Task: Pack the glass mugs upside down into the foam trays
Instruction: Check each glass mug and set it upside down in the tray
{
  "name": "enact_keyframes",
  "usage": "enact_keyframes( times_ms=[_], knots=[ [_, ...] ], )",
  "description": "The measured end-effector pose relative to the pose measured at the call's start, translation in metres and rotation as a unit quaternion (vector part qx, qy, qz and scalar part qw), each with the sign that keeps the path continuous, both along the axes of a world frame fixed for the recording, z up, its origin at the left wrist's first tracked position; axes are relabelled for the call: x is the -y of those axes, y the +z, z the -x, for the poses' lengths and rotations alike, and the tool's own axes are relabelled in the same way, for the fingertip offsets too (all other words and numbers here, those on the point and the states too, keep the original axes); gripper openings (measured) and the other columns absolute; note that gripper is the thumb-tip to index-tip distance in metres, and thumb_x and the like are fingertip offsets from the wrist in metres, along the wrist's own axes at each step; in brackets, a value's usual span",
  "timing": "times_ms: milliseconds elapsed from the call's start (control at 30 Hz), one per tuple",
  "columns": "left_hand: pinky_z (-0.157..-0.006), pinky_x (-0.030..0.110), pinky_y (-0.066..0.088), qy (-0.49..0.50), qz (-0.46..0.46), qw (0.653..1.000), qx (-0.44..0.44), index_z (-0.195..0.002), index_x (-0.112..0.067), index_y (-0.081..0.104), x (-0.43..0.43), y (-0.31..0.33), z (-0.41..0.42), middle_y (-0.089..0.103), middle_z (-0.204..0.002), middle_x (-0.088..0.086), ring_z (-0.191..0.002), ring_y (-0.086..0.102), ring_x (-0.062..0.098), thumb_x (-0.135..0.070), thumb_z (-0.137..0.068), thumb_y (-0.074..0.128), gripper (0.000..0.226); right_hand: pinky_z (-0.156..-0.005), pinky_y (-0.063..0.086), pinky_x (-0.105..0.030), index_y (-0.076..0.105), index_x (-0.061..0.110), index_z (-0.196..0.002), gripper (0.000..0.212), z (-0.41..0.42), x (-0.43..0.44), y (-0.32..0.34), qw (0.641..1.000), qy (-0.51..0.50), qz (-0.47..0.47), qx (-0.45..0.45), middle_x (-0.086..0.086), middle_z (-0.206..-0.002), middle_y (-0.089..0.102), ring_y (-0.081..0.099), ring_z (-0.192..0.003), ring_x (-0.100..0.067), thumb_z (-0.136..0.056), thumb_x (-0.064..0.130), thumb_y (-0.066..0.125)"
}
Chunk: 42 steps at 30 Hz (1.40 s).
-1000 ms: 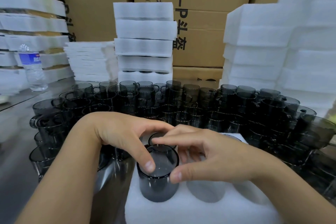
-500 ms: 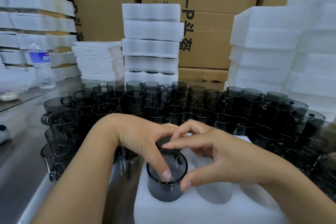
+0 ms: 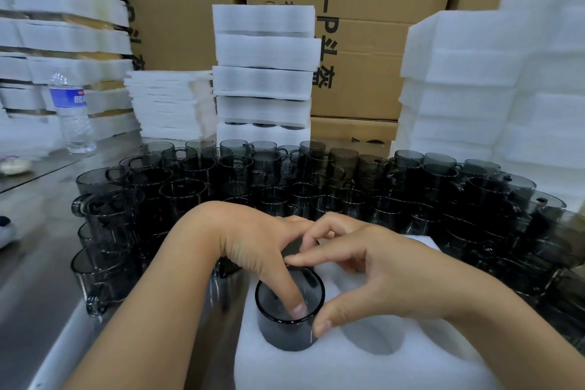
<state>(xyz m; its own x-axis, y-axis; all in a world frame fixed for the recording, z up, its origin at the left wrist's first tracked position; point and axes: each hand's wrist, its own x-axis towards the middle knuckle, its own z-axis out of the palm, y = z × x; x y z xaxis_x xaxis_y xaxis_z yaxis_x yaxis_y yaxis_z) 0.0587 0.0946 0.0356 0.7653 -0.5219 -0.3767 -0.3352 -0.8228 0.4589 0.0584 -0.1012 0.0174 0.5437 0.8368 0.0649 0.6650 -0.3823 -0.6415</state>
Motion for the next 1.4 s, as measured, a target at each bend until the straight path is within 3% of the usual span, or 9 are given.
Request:
enact_keyframes(
  times_ms=[200,300,433,633,733,867,1033,1233,1400],
  knots=[
    [-0.113,0.035,0.030,0.006,0.005,1.000,0.006,-0.120,-0.060,0.036,0.000,-0.001,-0.001,0.034,-0.134,-0.031,-0.132,0.032,0.002,-0.060,-0.048,0.075,0.082,-0.084,0.044,-0.022,0.063,0.052,-0.113,0.057,-0.001,0.002,0.000,1.000,0.005,0.000,0.005,0.022,-0.109,0.048,0.050,-0.103,-0.002,-0.060,0.048,0.083],
    [-0.113,0.033,0.030,0.007,0.021,1.000,0.007,-0.117,-0.060,0.040,-0.001,-0.002,-0.002,0.038,-0.131,-0.032,-0.130,0.035,-0.001,-0.064,-0.046,0.074,0.079,-0.086,0.047,-0.032,0.065,0.049,-0.111,0.056,-0.001,0.002,0.001,1.000,-0.001,-0.007,0.004,0.021,-0.105,0.049,0.053,-0.100,-0.005,-0.059,0.046,0.085],
    [-0.111,0.033,0.035,0.015,0.110,0.994,-0.009,-0.129,-0.038,0.049,-0.007,0.001,-0.001,0.052,-0.134,-0.020,-0.126,0.046,-0.001,-0.052,-0.067,0.073,0.068,-0.068,0.038,-0.021,0.068,0.046,-0.102,0.044,0.001,0.001,0.001,1.000,0.009,-0.016,0.018,0.017,-0.100,0.049,0.047,-0.082,-0.007,-0.060,0.049,0.082],
    [-0.112,0.028,0.033,0.102,0.163,0.981,0.015,-0.134,-0.032,0.050,-0.021,0.006,0.000,0.059,-0.130,-0.015,-0.120,0.050,-0.007,-0.030,-0.092,0.060,0.043,-0.073,0.036,-0.009,0.059,0.050,-0.116,0.062,0.002,-0.001,-0.003,0.999,0.002,-0.023,0.046,0.023,-0.102,0.050,0.048,-0.087,0.002,-0.057,0.057,0.078],
    [-0.111,0.029,0.034,0.104,0.166,0.981,-0.013,-0.135,-0.027,0.048,-0.024,0.006,-0.001,0.055,-0.137,-0.007,-0.126,0.048,-0.002,0.003,-0.091,0.054,0.054,-0.069,0.035,-0.009,0.055,0.056,-0.117,0.061,0.003,-0.001,-0.003,0.999,-0.001,-0.009,0.049,0.021,-0.100,0.048,0.045,-0.078,0.002,-0.059,0.062,0.074],
    [-0.109,0.034,0.039,0.086,0.200,0.975,-0.039,-0.136,-0.022,0.045,-0.030,0.005,0.001,0.050,-0.141,0.001,-0.131,0.045,0.005,0.017,-0.083,0.057,0.066,-0.067,0.037,-0.017,0.054,0.063,-0.114,0.054,0.005,-0.001,-0.001,0.999,0.020,-0.009,0.035,0.014,-0.098,0.047,0.043,-0.075,0.000,-0.063,0.063,0.070],
    [-0.113,0.033,0.034,0.048,0.166,0.984,-0.035,-0.139,-0.023,0.042,-0.030,0.003,-0.001,0.046,-0.144,-0.007,-0.132,0.041,0.000,0.014,-0.081,0.063,0.071,-0.075,0.044,-0.032,0.046,0.069,-0.115,0.051,0.004,-0.001,-0.001,0.999,0.032,0.007,0.035,0.016,-0.099,0.048,0.045,-0.078,-0.005,-0.067,0.067,0.063],
    [-0.117,0.030,0.027,0.046,0.112,0.992,-0.028,-0.145,-0.021,0.035,-0.029,0.003,-0.005,0.041,-0.147,-0.014,-0.135,0.034,-0.005,0.006,-0.081,0.067,0.076,-0.063,0.035,-0.014,0.048,0.069,-0.113,0.050,0.002,-0.002,0.001,0.998,0.035,0.017,0.052,0.011,-0.098,0.049,0.046,-0.077,-0.008,-0.070,0.059,0.071],
    [-0.116,0.030,0.028,0.043,0.097,0.994,-0.031,-0.145,-0.023,0.034,-0.027,0.003,-0.008,0.042,-0.145,-0.015,-0.134,0.036,-0.004,0.003,-0.081,0.070,0.078,-0.066,0.033,-0.007,0.052,0.062,-0.115,0.054,0.001,-0.002,0.002,0.997,0.037,0.009,0.061,0.011,-0.094,0.050,0.044,-0.074,0.001,-0.070,0.048,0.077]
  ],
)
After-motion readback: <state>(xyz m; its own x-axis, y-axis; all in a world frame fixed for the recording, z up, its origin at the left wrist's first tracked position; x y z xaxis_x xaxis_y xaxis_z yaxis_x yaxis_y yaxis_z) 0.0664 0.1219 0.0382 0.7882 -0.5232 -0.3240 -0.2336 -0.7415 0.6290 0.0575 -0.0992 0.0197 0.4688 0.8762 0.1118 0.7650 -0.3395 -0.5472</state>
